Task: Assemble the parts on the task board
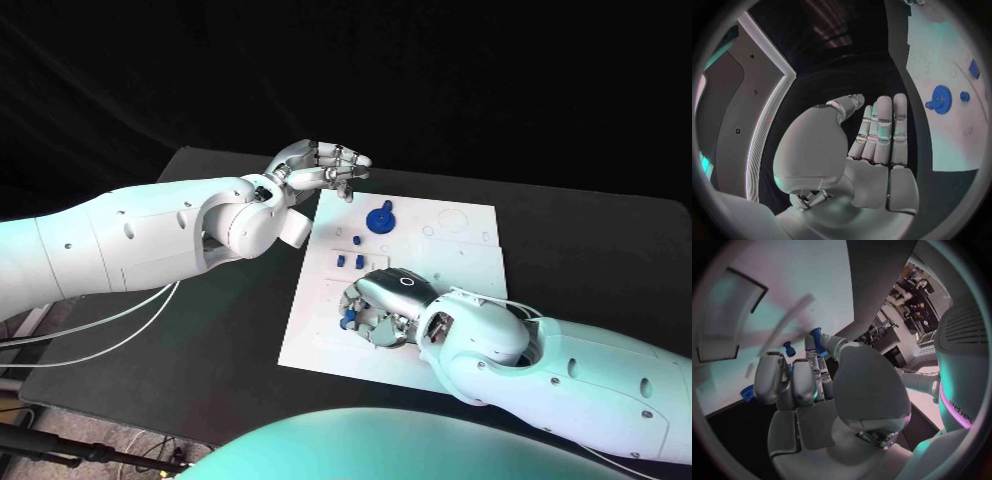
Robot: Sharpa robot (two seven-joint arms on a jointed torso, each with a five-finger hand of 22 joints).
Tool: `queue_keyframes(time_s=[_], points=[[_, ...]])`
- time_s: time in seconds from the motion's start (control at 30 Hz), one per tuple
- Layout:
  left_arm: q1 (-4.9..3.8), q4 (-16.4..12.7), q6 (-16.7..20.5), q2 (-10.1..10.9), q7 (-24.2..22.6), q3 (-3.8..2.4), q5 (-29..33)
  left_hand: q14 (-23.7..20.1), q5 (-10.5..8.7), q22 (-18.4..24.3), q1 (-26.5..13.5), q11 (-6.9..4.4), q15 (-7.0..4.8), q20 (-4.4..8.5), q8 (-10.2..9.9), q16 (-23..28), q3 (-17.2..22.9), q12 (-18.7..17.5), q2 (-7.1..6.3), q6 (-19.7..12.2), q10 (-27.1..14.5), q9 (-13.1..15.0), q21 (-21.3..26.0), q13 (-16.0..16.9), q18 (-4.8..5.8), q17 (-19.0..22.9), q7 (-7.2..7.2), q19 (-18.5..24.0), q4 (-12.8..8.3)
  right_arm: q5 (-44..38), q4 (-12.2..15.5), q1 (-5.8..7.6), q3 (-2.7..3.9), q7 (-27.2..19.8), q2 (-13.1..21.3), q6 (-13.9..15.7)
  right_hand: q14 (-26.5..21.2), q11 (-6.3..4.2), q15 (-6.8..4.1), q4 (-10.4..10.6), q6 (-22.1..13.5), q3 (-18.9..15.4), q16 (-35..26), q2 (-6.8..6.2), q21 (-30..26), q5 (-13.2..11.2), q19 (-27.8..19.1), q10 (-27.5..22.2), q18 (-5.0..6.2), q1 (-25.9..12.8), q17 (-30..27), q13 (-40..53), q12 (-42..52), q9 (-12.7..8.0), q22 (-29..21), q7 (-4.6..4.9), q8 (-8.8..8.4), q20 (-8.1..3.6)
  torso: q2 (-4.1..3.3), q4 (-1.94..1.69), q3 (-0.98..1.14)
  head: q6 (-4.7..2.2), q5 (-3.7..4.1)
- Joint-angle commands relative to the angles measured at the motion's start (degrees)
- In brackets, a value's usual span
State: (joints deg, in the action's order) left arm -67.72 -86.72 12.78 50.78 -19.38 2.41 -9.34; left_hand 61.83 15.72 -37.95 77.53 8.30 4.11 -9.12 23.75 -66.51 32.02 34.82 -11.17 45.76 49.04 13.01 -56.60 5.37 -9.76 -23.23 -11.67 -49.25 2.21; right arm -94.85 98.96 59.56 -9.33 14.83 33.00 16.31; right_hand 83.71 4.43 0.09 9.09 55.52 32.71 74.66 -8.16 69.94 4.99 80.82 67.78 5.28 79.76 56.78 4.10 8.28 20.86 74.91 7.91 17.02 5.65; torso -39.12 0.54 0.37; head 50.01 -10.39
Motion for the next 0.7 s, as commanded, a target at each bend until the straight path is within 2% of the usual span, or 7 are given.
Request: queue_keyframes(time_s=[0.03, 0.13, 0.27, 0.4, 0.47, 0.53, 0.7], points=[[-0.02, -0.2, -0.8, -0.1, -0.2, -0.03, 0.2, -0.3, 0.11, -0.1, 0.0, 0.09, -0.24, -0.22, 0.4, -0.2, -0.2, 0.3, 0.42, -0.3, -0.4, 0.1, 0.1, 0.1, -0.81, -0.1, -0.87, -0.1, 0.1, -2.9, 0.0, -0.23, -0.13, 1.7, -0.2, -1.4, 0.1, 0.05, -0.27, -0.4, 0.3, 0.0, 0.3, 0.05, -0.2, 0.4, -0.1, 0.3, -0.83, -0.2, 0.0, 0.1, -0.2, 3.1, 4.2, 0.23, 0.12, 0.1, 0.0, 0.02, 0.0, -0.01, -0.06], [-0.02, -0.2, -0.8, 0.0, -0.2, -0.03, 0.2, -0.3, 0.11, -0.1, 0.0, 0.09, -0.24, -0.22, 0.4, -0.2, -0.2, 0.3, 0.42, -0.3, -0.4, 0.1, 0.1, 0.1, -0.81, -0.1, -0.87, -0.1, 0.1, -3.6, 0.1, -0.3, -0.14, 2.0, -0.3, -1.3, 0.2, 0.07, -0.25, -0.5, 0.3, -0.1, 0.4, -0.08, 0.0, 0.4, 0.0, 0.3, -0.87, -0.2, 0.1, 0.1, -0.3, 3.1, 4.4, 0.27, 0.13, 0.1, -0.03, -0.02, 0.0, -0.01, -0.05], [-0.02, -0.2, -0.8, 0.0, -0.2, -0.03, 0.2, -0.3, 0.11, -0.1, 0.0, 0.09, -0.24, -0.22, 0.4, -0.2, -0.2, 0.3, 0.42, -0.3, -0.4, 0.1, 0.1, 0.1, -0.81, -0.1, -0.87, -0.1, 0.1, -3.9, 0.3, -0.34, -0.16, 1.7, -0.4, -1.5, 0.2, 0.29, -0.06, -0.7, -0.3, -0.9, 0.5, -1.58, 0.0, 1.3, 0.0, 0.0, -0.91, -1.2, 0.2, 0.1, -0.5, 2.9, 4.5, 0.55, -0.1, 0.21, -0.04, 0.0, 0.01, -0.01, -0.11], [-0.02, -0.2, -0.9, 0.0, -0.2, -0.03, 0.2, -0.3, 0.11, -0.1, 0.0, 0.09, -0.24, -0.22, 0.4, -0.2, -0.2, 0.3, 0.42, -0.3, -0.4, 0.1, 0.1, 0.1, -0.81, -0.1, -0.87, -0.1, 0.1, -3.7, 0.4, -0.35, -0.17, 1.3, -0.4, -1.0, 0.2, 0.42, 0.07, -0.5, -3.5, -2.0, 0.7, -3.43, 0.0, 2.6, 0.0, -0.4, -0.91, -2.8, 0.4, 0.4, -0.3, 1.7, 4.6, 0.71, -2.2, 0.36, -0.02, 0.0, 0.02, -0.01, -0.12], [-0.02, -0.2, -0.9, 0.0, -0.2, -0.03, 0.2, -0.3, 0.11, -0.1, 0.0, 0.09, -0.24, -0.22, 0.4, -0.2, -0.2, 0.3, 0.42, -0.3, -0.4, 0.1, 0.1, 0.1, -0.81, -0.1, -0.87, -0.1, 0.1, -3.7, 0.5, -0.35, -0.18, 1.1, -0.3, -0.4, 0.1, 0.04, -0.19, -0.6, -5.1, -2.3, 0.7, -3.82, -0.2, 2.5, 0.0, -0.8, -0.86, -3.0, 0.3, 0.6, -0.2, 1.2, 4.6, 0.33, -3.2, 0.25, -0.02, -0.01, 0.03, -0.01, -0.11], [-0.02, -0.2, -0.9, 0.0, -0.2, -0.03, 0.2, -0.3, 0.1, -0.1, 0.0, 0.11, -0.22, -0.23, 0.4, -0.2, -0.2, 0.4, 0.41, -0.4, -0.5, 0.1, 0.1, 0.1, -0.8, -0.1, -0.89, -0.1, 0.1, -3.6, 0.6, -0.36, -0.18, 1.0, -0.3, 0.1, 0.1, 0.0, -0.26, -0.6, -6.4, -2.7, 0.7, -4.17, -0.4, 2.4, -0.1, -1.0, -0.83, -3.3, 0.3, 0.7, 0.1, 0.8, 4.6, 0.47, -3.96, 0.15, -0.03, 0.0, 0.03, -0.01, -0.12], [-0.02, -0.2, -0.9, 0.0, -0.1, -0.03, 0.2, -0.3, 0.1, -0.1, 0.0, 0.11, -0.22, -0.23, 0.4, -0.2, -0.2, 0.4, 0.41, -0.4, -0.5, 0.1, 0.1, 0.1, -0.8, -0.1, -0.89, -0.1, 0.1, -3.5, 0.7, -0.37, -0.19, 0.7, -0.1, 1.0, 0.1, -0.12, -0.36, -0.6, -7.9, -3.1, 0.7, -4.51, -0.5, 2.4, -0.1, -1.2, -0.82, -3.5, 0.2, 0.9, 0.4, 0.3, 4.6, 0.11, -4.78, 0.05, -0.02, -0.01, 0.04, -0.01, -0.09]])
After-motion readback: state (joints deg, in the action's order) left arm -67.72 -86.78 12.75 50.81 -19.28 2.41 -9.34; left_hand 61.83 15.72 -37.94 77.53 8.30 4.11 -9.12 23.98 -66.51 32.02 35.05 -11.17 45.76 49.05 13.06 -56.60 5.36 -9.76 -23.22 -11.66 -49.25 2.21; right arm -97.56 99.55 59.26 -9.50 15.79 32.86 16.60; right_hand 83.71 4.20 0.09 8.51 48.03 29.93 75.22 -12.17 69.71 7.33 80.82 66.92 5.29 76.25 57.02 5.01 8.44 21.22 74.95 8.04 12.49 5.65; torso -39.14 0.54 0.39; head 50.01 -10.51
